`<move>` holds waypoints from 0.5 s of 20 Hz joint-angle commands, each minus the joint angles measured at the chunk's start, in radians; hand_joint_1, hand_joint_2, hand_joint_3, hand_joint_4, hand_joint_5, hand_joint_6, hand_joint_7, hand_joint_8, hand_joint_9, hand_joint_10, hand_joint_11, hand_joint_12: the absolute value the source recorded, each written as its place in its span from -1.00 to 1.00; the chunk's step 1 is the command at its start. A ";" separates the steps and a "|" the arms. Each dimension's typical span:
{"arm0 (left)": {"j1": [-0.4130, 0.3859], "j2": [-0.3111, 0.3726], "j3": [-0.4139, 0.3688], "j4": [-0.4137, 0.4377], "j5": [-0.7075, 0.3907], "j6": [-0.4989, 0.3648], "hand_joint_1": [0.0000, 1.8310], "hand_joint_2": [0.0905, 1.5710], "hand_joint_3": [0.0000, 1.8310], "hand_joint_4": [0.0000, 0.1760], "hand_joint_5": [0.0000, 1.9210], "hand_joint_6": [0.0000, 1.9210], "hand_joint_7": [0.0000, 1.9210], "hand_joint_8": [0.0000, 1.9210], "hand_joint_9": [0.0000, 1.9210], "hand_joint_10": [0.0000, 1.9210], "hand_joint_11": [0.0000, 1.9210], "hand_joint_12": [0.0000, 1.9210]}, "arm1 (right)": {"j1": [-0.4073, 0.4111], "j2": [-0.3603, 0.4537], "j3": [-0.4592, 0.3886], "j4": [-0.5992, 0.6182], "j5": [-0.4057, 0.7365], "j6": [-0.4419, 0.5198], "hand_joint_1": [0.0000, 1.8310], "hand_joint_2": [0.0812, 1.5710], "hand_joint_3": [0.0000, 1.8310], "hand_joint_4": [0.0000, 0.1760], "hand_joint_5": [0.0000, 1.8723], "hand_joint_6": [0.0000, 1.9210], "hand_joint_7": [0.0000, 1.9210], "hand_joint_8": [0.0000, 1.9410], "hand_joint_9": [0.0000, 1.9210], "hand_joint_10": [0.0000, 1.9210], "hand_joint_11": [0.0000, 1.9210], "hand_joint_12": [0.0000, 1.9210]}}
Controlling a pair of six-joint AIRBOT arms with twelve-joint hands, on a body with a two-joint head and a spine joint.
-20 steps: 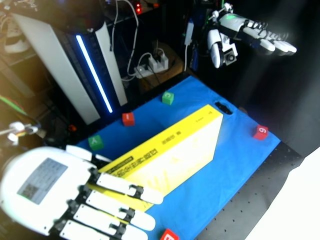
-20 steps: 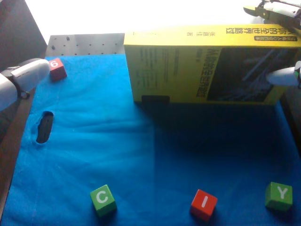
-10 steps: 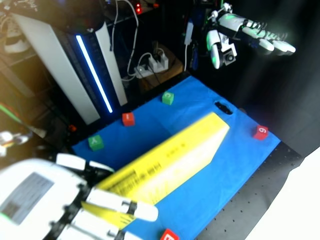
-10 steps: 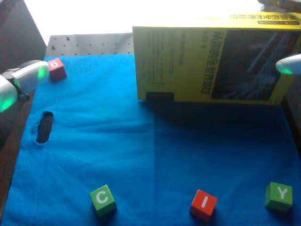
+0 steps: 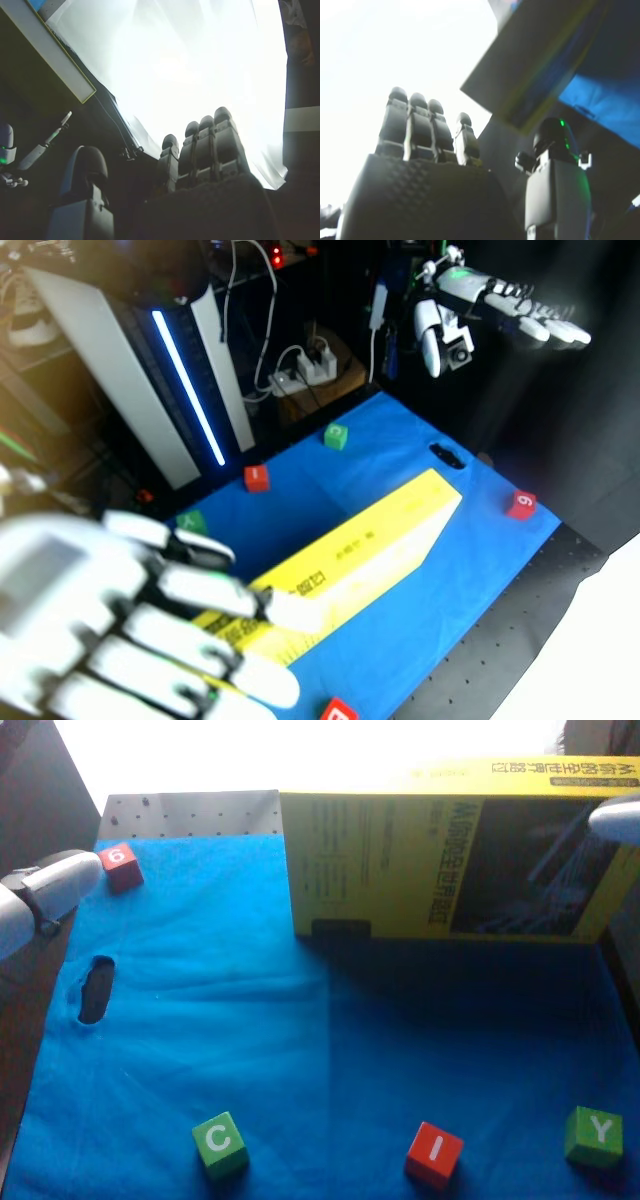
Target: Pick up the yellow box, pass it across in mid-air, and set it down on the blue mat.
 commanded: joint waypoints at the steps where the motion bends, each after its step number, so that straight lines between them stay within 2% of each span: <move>1: -0.005 0.005 0.001 0.019 -0.134 -0.003 -0.55 0.49 -1.00 0.72 -1.00 -1.00 -1.00 -1.00 -1.00 -1.00 -1.00 -1.00 | 0.016 0.004 -0.009 -0.010 0.148 -0.001 -0.58 0.33 -0.99 1.00 -1.00 -1.00 -1.00 -1.00 -1.00 -1.00 -1.00 -1.00; 2: -0.003 0.006 -0.001 0.023 -0.142 -0.003 -0.54 0.51 -0.99 0.63 -1.00 -1.00 -1.00 -1.00 -1.00 -1.00 -1.00 -1.00 | 0.016 0.019 -0.025 -0.024 0.171 -0.001 -0.58 0.35 -0.98 1.00 -1.00 -1.00 -1.00 -1.00 -1.00 -1.00 -1.00 -1.00; 3: -0.002 0.010 -0.004 0.028 -0.154 -0.003 -0.57 0.51 -0.99 0.82 -1.00 -1.00 -1.00 -1.00 -1.00 -1.00 -1.00 -1.00 | 0.016 0.038 -0.048 -0.042 0.198 -0.001 -0.61 0.37 -0.98 0.60 -1.00 -1.00 -1.00 -1.00 -1.00 -1.00 -0.96 -0.98; 4: 0.000 0.012 -0.006 0.032 -0.164 -0.003 -0.59 0.50 -1.00 0.96 -1.00 -1.00 -1.00 -1.00 -1.00 -1.00 -1.00 -1.00 | 0.012 0.051 -0.064 -0.054 0.220 -0.001 -0.66 0.45 -0.98 0.23 -1.00 -1.00 -1.00 -1.00 -0.97 -0.97 -0.99 -0.56; 5: 0.001 0.016 -0.007 0.036 -0.172 -0.003 -0.59 0.51 -0.99 0.99 -1.00 -1.00 -1.00 -1.00 -1.00 -1.00 -1.00 -1.00 | 0.000 0.066 -0.084 -0.067 0.251 -0.001 -0.71 0.50 -0.99 0.14 -1.00 -1.00 -1.00 -1.00 -0.94 -0.96 -1.00 -0.29; 6: 0.001 0.018 -0.008 0.040 -0.178 -0.003 -0.58 0.53 -0.99 1.00 -1.00 -1.00 -1.00 -1.00 -1.00 -1.00 -1.00 -1.00 | -0.008 0.073 -0.094 -0.071 0.273 -0.001 -0.71 0.58 -0.99 -0.02 -1.00 -1.00 -1.00 -1.00 -0.93 -0.96 -1.00 -0.21; 8: 0.001 0.021 -0.009 0.051 -0.196 -0.003 -0.61 0.59 -0.98 1.00 -1.00 -1.00 -1.00 -1.00 -1.00 -1.00 -1.00 -1.00 | -0.036 0.089 -0.118 -0.079 0.343 -0.001 -0.70 0.66 -0.99 -0.14 -1.00 -1.00 -1.00 -1.00 -0.89 -0.97 -1.00 -0.05; 9: 0.001 0.022 -0.009 0.058 -0.208 -0.003 -0.59 0.62 -0.97 1.00 -1.00 -1.00 -1.00 -1.00 -1.00 -1.00 -1.00 -1.00 | -0.048 0.097 -0.129 -0.083 0.369 -0.001 -0.67 0.69 -0.99 -0.45 -0.99 -1.00 -1.00 -1.00 -0.87 -0.97 -1.00 -0.08; 10: 0.001 0.024 -0.010 0.063 -0.219 -0.003 -0.59 0.66 -0.98 0.82 -1.00 -1.00 -1.00 -1.00 -1.00 -1.00 -1.00 -1.00 | -0.056 0.103 -0.138 -0.087 0.392 -0.001 -0.63 0.71 -0.99 -0.63 -0.99 -1.00 -0.99 -1.00 -0.86 -0.97 -1.00 -0.13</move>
